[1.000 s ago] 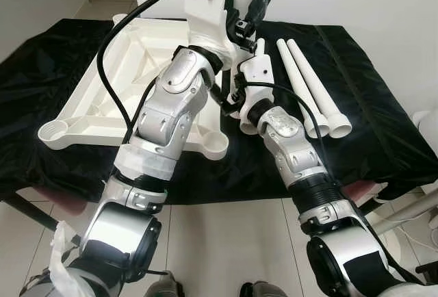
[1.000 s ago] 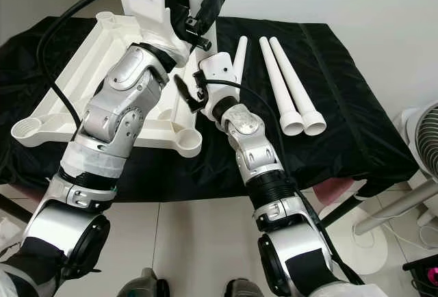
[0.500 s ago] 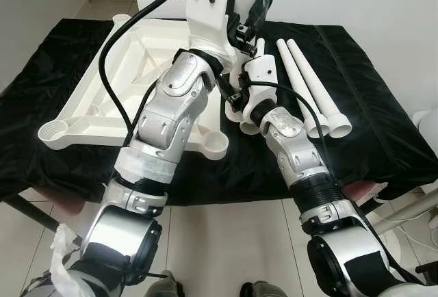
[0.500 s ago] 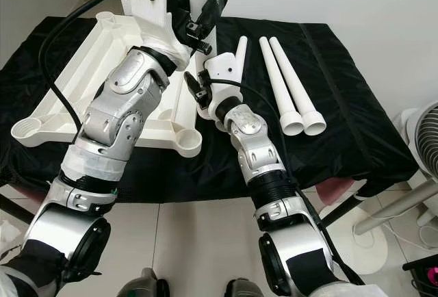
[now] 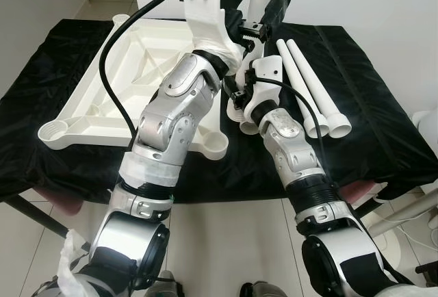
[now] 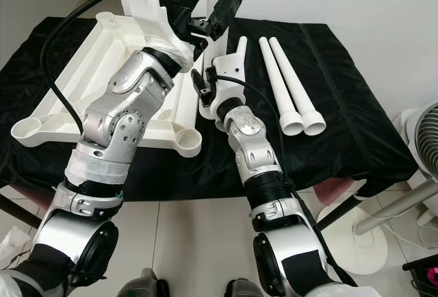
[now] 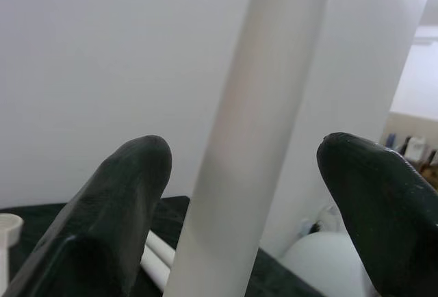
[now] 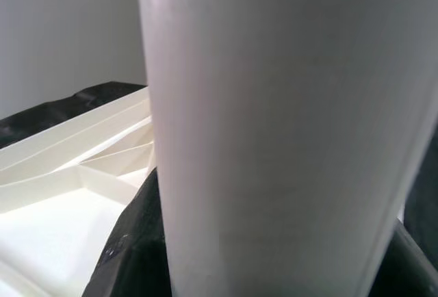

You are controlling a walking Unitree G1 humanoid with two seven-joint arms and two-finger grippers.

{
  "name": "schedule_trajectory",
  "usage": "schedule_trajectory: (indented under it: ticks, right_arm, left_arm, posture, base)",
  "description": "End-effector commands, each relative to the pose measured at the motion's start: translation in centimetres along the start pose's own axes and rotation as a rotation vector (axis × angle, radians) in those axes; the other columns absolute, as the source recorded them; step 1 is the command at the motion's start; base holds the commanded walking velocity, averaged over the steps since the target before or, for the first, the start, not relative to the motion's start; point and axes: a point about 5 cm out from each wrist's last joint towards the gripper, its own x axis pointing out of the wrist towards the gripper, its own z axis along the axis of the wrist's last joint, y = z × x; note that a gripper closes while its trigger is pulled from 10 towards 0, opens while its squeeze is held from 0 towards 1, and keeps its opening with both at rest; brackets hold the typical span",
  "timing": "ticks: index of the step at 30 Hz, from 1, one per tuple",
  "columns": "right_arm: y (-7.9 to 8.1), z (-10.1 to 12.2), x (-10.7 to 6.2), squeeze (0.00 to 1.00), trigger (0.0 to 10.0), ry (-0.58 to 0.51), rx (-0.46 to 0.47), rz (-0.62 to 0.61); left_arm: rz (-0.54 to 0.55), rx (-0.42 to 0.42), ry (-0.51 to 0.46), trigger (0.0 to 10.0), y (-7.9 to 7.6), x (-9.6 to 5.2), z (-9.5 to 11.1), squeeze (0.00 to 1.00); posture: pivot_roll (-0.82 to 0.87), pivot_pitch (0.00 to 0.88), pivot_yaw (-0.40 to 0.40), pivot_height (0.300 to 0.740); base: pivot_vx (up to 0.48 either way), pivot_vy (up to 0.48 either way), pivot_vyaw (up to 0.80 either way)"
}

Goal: Building children table

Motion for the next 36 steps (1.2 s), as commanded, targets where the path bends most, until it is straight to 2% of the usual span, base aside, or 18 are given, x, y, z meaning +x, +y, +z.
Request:
schedule_trajectory:
  ticks: [1, 2, 6, 9, 12, 14, 15, 17, 22, 23, 25, 28, 29, 33, 36]
  right_arm:
    - [-0.6, -0.1, 0.0, 0.0, 10.0, 0.007, 0.033, -0.04]
    - [-0.9, -0.2, -0.1, 0.0, 10.0, 0.005, 0.043, -0.066]
    - [-1.3, -0.3, -0.4, 0.0, 10.0, 0.004, 0.06, -0.089]
    - [-1.6, -0.7, -0.8, 0.0, 10.0, 0.013, 0.074, -0.106]
    - [-1.7, -0.8, -0.9, 0.0, 10.0, 0.017, 0.078, -0.113]
    - [-1.9, -1.0, -1.1, 0.0, 10.0, 0.017, 0.085, -0.126]
    - [-1.9, -1.0, -1.1, 0.0, 10.0, 0.017, 0.085, -0.126]
    - [-2.2, -0.9, -1.4, 0.0, 10.0, 0.002, 0.083, -0.129]
    - [-2.4, -0.9, -1.7, 0.0, 10.0, 0.002, 0.073, -0.128]
    - [-2.6, -1.0, -2.0, 0.0, 10.0, 0.007, 0.054, -0.126]
    - [-3.0, -1.1, -2.3, 0.0, 10.0, 0.019, 0.031, -0.117]
    - [-3.1, -1.1, -2.5, 0.0, 10.0, 0.015, 0.01, -0.11]
    - [-3.2, -1.0, -2.6, 0.0, 10.0, 0.014, -0.003, -0.104]
    - [-3.6, -0.5, -3.0, 0.0, 10.0, 0.006, -0.056, -0.078]
    - [-3.7, -0.4, -3.1, 0.0, 10.0, 0.002, -0.078, -0.068]
  left_arm:
    - [-0.08, -0.039, 0.003, 10.0, 0.3, -0.7, 0.1, 0.0]
    - [-0.059, -0.034, 0.019, 10.0, 1.2, -1.3, 0.0, 0.0]
    - [-0.03, 0.007, 0.043, 10.0, 2.3, -2.0, -0.1, 0.0]
    - [0.038, 0.017, 0.065, 10.0, 4.0, -3.0, -0.2, 0.0]
    - [0.06, 0.03, 0.077, 10.0, 4.4, -3.3, -0.3, 0.0]
    - [0.137, 0.073, 0.121, 10.0, 5.7, -4.4, -1.1, 0.0]
    - [0.137, 0.073, 0.121, 10.0, 5.7, -4.4, -1.1, 0.0]
    - [0.183, 0.147, 0.176, 10.0, 6.4, -5.7, -2.0, 0.0]
    - [0.185, 0.216, 0.232, 10.0, 6.7, -6.8, -2.9, 0.0]
    - [0.176, 0.25, 0.267, 10.0, 6.8, -7.4, -3.5, 0.0]
    - [0.164, 0.395, 0.337, 10.0, 7.4, -8.8, -4.7, 0.0]
    - [0.151, 0.426, 0.382, 10.0, 7.6, -9.5, -5.4, 0.0]
    - [0.135, 0.475, 0.414, 10.0, 7.8, -10.0, -5.9, 0.0]
    - [0.098, 0.488, 0.497, 10.0, 8.2, -11.1, -7.0, 0.0]
    - [0.082, 0.483, 0.508, 10.0, 8.1, -11.3, -7.1, 0.0]
  posture:
    - [-0.02, 0.033, -0.013, 0.74]
    - [-0.02, 0.04, -0.018, 0.74]
    - [-0.02, 0.048, -0.023, 0.74]
    - [-0.02, 0.057, -0.025, 0.74]
    - [-0.02, 0.057, -0.025, 0.74]
    - [-0.01, 0.063, -0.016, 0.74]
    - [-0.01, 0.063, -0.016, 0.74]
    - [0.0, 0.063, -0.01, 0.74]
    - [0.01, 0.063, -0.003, 0.74]
    - [0.01, 0.061, 0.0, 0.74]
    - [0.01, 0.06, 0.002, 0.74]
    - [0.02, 0.056, 0.011, 0.74]
    - [0.02, 0.055, 0.022, 0.74]
    - [0.02, 0.051, 0.035, 0.74]
    - [0.02, 0.051, 0.035, 0.74]
  base:
    - [0.0, 0.0, 0.0]
    - [0.0, 0.0, 0.0]
    - [0.0, 0.0, 0.0]
    - [0.0, 0.0, 0.0]
    - [0.0, 0.0, 0.0]
    - [0.0, 0.0, 0.0]
    - [0.0, 0.0, 0.0]
    - [0.0, 0.0, 0.0]
    - [0.0, 0.0, 0.0]
    - [0.0, 0.0, 0.0]
    - [0.0, 0.0, 0.0]
    - [0.0, 0.0, 0.0]
    - [0.0, 0.0, 0.0]
    - [0.0, 0.0, 0.0]
    - [0.0, 0.0, 0.0]
